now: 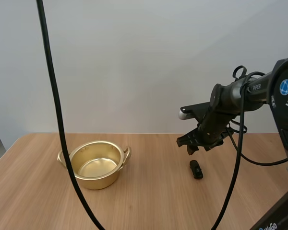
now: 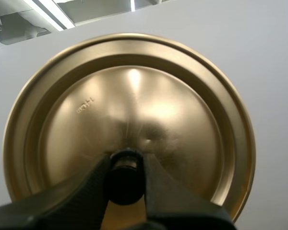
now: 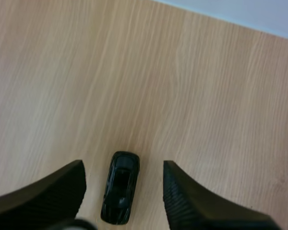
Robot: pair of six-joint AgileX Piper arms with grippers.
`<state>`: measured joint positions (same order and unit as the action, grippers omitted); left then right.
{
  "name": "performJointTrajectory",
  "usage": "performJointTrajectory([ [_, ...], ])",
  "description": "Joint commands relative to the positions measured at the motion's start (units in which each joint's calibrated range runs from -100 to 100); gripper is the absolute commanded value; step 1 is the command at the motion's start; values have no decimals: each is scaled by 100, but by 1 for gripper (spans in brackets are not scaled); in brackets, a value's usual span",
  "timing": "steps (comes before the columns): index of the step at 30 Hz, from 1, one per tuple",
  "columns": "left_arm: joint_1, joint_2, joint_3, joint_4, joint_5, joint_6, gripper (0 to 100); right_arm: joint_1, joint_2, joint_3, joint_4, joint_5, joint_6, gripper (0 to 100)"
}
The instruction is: Open the pot, put the car inside, and close it
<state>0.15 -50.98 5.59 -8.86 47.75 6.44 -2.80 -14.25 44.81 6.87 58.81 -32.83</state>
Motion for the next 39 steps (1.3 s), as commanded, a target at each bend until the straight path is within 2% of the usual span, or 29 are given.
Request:
performJointTrajectory([
  [1, 5, 4, -7, 8, 17, 2, 0, 7, 9, 29, 9, 26, -4, 86],
  [28, 5, 83, -7, 8, 71, 114, 0, 7, 1248, 30, 148, -275, -240, 86],
  [36, 5, 83, -7, 8, 71, 114, 0, 7, 1262, 30, 148, -338, -293, 81],
  [39, 5, 83, -7, 8, 71, 114, 0, 7, 1262, 30, 148, -338, -293, 70],
])
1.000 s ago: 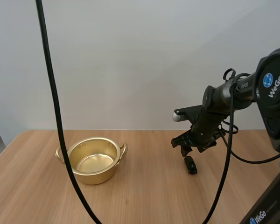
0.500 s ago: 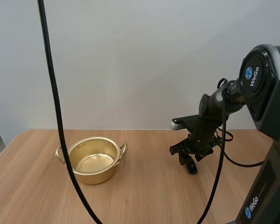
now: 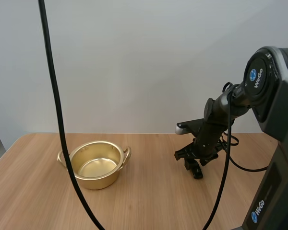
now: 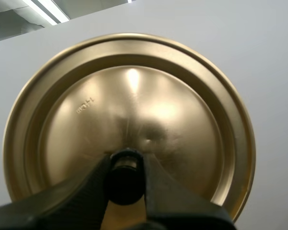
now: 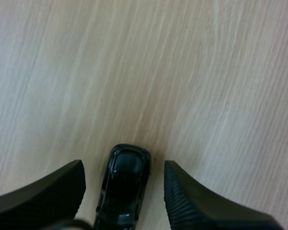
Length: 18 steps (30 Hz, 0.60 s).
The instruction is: Open the pot, put the car inside, and close it
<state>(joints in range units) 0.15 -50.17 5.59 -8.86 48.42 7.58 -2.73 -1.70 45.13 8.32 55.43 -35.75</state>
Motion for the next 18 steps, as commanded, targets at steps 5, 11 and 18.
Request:
performJointTrajectory([
  [5, 5, 2, -7, 8, 4, 0, 0, 0, 8, -2, -44, 53, -1, 42],
  [11, 5, 2, -7, 8, 4, 0, 0, 0, 8, -2, -44, 65, -1, 38],
  [18, 5, 2, -7, 8, 4, 0, 0, 0, 8, -2, -44, 129, -117, 0],
])
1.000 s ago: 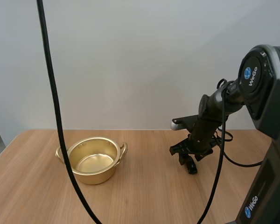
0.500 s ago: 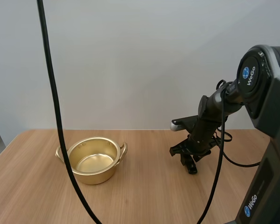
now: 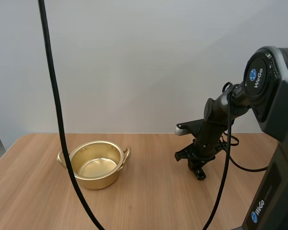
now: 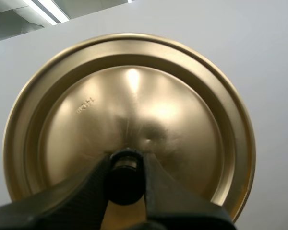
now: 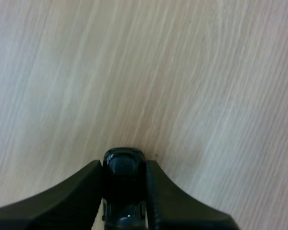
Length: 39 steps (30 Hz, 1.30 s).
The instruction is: Open the pot, put the car inside, and close it
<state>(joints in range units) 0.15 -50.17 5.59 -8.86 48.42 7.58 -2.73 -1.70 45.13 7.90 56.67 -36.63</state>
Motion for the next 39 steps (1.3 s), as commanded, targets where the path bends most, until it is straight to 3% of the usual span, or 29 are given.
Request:
performJointTrajectory([
  [1, 5, 2, -7, 8, 4, 0, 0, 0, 8, -2, -2, 5, -29, 0],
  [11, 5, 2, -7, 8, 4, 0, 0, 0, -607, -341, 62, 33, -29, 0],
  [20, 5, 2, -7, 8, 4, 0, 0, 0, -2027, -1945, 385, 994, -69, 0],
  [27, 5, 2, -7, 58, 4, -1, 0, 0, -2689, -3457, 1123, 1232, -293, 0],
  [33, 5, 2, -7, 67, -54, -1, 0, 7, -2656, -4478, 2283, 2665, -749, 0],
  [36, 5, -10, -7, 96, -149, -1, 0, 153, -2656, -4573, 2676, 2989, -970, 0],
  [39, 5, -57, -7, 96, -412, -22, 0, 516, -2611, -4573, 2697, 3085, -976, 0],
])
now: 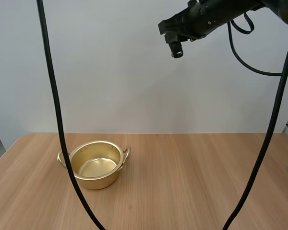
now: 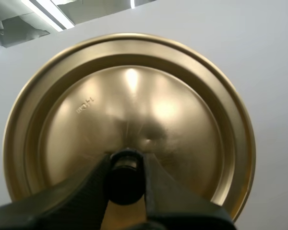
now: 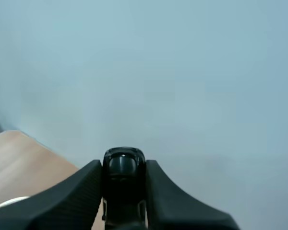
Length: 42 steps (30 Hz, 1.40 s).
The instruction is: Open the pot, put the car inside, and close it
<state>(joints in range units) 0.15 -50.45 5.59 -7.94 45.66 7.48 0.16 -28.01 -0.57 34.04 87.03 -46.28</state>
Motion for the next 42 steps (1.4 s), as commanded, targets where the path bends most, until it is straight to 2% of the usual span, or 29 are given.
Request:
performJointTrajectory([
  [1, 5, -55, -7, 3, -258, -25, 0, 367, 50, -3, 83, 136, -70, 0],
  [6, 5, -295, -22, 3, -1268, -25, 0, 982, 420, -3, -80, 333, -105, 0],
  [8, 5, -378, -97, 3, -1321, -25, 0, 1127, 652, -3, -227, 333, -105, 0],
  [17, 5, -524, -860, -168, -639, -135, 0, 1470, 1698, -3, -347, 349, -105, 0],
  [23, 11, -524, -943, -168, -459, -144, 0, 1788, 2274, -3, -457, 391, -196, 0],
  [31, 318, -512, -943, -611, -193, -178, 0, 2300, 3021, 196, -682, 390, -216, 0],
  [37, 327, -512, -943, -611, -193, -178, 0, 2603, 3264, 923, -1151, -339, -216, 0],
  [42, 327, -512, -943, -611, -193, -178, 0, 2720, 3466, 1453, -1435, -1074, -216, 0],
])
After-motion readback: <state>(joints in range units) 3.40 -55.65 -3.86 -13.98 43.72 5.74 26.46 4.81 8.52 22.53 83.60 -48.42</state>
